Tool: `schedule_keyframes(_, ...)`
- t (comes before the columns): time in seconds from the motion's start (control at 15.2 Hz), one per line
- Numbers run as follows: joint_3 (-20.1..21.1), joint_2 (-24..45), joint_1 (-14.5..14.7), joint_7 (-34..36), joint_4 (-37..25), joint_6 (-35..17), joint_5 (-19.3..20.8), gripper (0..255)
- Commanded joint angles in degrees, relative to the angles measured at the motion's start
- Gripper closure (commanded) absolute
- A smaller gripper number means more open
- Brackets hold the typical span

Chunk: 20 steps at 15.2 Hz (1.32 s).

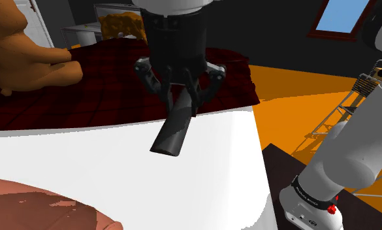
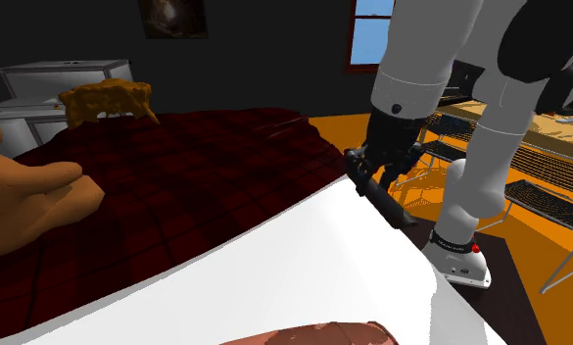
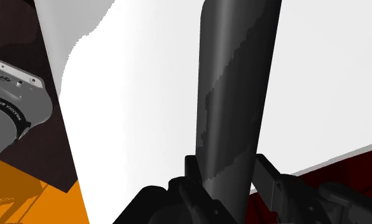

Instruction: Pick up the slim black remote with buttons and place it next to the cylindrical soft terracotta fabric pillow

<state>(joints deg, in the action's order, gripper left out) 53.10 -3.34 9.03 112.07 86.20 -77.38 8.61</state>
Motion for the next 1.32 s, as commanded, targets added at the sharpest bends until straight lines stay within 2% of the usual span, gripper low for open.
schedule_keyframes(0.0,1.95,1.15,1.42,3.36,-1.11,0.99,0.48,255)
schedule_keyframes(0.07,3.06,2.03,2.33,5.29,-1.81,1.53,0.94,255)
schedule_keyframes(0.59,1.46,-1.88,1.58,3.97,7.22,-5.56,-2.11,255)
schedule_keyframes(1.25,0.66,-4.12,1.67,3.79,16.51,-13.58,-3.8,255)
